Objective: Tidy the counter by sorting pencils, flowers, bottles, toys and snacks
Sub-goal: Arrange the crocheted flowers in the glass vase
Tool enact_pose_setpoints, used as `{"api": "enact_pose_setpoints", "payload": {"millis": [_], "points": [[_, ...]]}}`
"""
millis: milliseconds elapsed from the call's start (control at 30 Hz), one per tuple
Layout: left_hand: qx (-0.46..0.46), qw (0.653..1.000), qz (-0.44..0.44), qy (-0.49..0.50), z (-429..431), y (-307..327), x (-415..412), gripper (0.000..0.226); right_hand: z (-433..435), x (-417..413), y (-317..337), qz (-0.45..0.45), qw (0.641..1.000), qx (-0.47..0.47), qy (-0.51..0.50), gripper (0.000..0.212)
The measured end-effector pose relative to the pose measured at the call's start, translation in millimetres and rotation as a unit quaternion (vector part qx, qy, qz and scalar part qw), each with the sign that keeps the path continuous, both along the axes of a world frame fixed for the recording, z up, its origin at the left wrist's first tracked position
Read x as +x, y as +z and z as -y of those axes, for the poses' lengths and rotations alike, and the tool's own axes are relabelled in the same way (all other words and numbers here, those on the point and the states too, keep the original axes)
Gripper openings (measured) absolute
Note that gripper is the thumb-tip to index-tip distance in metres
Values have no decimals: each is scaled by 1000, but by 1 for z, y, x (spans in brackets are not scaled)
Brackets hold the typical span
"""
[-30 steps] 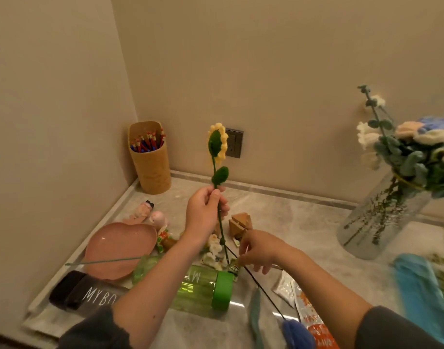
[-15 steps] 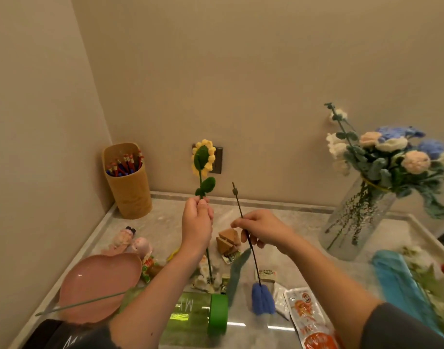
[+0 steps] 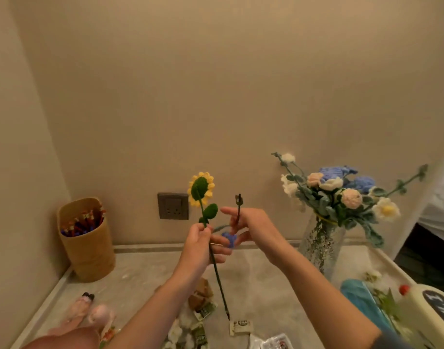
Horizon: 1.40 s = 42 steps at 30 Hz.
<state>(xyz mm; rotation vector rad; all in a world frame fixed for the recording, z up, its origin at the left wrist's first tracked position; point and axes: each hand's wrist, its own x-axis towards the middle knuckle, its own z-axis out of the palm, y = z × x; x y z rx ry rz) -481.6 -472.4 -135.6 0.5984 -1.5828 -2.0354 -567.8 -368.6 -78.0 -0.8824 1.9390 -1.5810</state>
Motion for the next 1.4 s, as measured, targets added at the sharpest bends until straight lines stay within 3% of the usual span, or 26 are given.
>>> {"api": "enact_pose_setpoints", "payload": {"millis": [233, 367, 500, 667, 800, 933, 1067, 1167, 1300, 1400], "points": [[31, 997, -23, -63, -31, 16, -43, 21, -40, -10, -8, -52, 996, -70, -21, 34], [3, 999, -24, -29, -51, 10, -62, 20, -62, -20, -23, -74, 997, -34, -5, 34], [-21, 998, -57, 15, -67, 11, -71, 18, -79, -31, -36, -37, 999, -37, -10, 38], [-43, 992, -116, 28, -90, 10, -70, 16, -94, -51, -34, -28, 992, -50, -115, 22], [-61, 990, -121, 32, -113, 4, -67, 17, -96, -59, -22, -2, 993, -66, -94, 12], [-96, 984, -142, 45, -131, 0, -66, 19, -99, -56, -9, -46, 992, -88, -74, 12], [-140, 974, -128, 125, -141, 3, -66, 20, -113, -55, 4, -61, 991, -104, -53, 13], [-130, 969, -114, 177, -145, 8, -70, 23, -127, -59, 14, -99, 987, -114, -48, 13], [-120, 965, -155, 174, -161, 20, -80, 26, -147, -65, 24, -161, 978, -127, -42, 17], [-124, 964, -151, 181, -176, 25, -90, 28, -162, -75, 33, -234, 964, -108, -69, 6]]}}
